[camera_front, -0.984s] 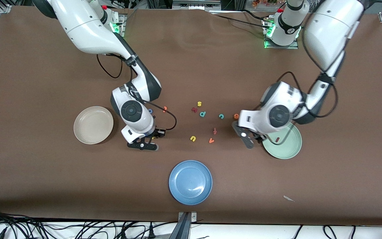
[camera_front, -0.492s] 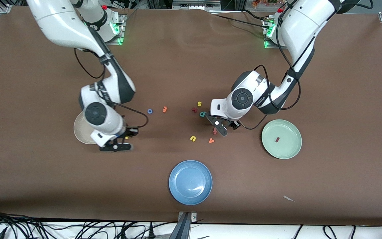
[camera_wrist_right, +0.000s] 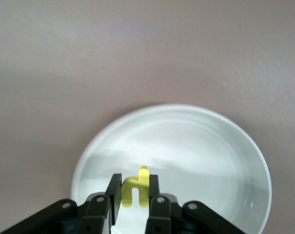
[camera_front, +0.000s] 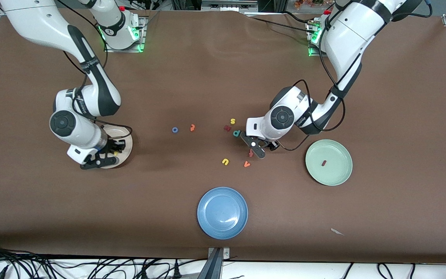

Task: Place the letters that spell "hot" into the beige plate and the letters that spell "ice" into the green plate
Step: 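Carry the yellow h over the white plate with the right gripper, then release the yellow h with the right gripper while the left gripper grasps the teal c, then carry the teal c to the green plate while the right gripper reaches the blue ring, then release the teal c with the left gripper while the right gripper grasps the ring, then drop the blue ring into the white plate while the left gripper grasps the orange 6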

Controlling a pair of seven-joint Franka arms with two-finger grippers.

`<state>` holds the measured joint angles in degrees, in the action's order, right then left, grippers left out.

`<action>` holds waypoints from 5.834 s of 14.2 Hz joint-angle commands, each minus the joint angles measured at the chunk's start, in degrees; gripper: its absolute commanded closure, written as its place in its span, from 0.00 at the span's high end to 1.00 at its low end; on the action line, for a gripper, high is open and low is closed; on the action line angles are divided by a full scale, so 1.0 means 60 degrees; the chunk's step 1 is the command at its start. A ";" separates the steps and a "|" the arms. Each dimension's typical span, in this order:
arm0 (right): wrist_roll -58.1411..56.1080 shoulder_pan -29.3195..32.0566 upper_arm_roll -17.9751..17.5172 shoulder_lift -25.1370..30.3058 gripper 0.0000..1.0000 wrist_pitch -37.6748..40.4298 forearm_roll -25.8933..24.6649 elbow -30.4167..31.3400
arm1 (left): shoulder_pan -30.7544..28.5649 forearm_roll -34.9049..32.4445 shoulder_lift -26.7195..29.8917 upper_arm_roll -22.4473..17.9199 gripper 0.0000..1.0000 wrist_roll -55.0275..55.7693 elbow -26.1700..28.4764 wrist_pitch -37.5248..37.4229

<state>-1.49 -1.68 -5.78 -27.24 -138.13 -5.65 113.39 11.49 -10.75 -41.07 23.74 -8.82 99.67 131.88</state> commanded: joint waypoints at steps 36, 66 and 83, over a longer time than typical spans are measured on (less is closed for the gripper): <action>0.7471 -0.2767 -0.1101 -0.0337 0.96 -0.1969 0.0121 0.1331 | -0.3465 -0.1328 0.1000 -0.0089 0.12 -0.4236 0.0073 -0.0417; 0.7427 -0.2723 -0.1072 -0.0441 0.14 -0.0568 -0.0114 0.0132 | -0.3659 -0.1709 0.0795 0.1976 0.67 0.1261 0.0482 -0.1735; 0.1246 -0.2431 0.2019 0.0453 0.24 0.0727 0.0018 0.0335 | -0.2808 -0.2500 0.0327 0.1874 0.62 0.5322 0.1858 0.0416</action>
<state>7.89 -17.18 6.18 -24.45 -133.15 -5.77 114.64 -4.90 -23.61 -38.98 34.57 20.70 108.94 131.52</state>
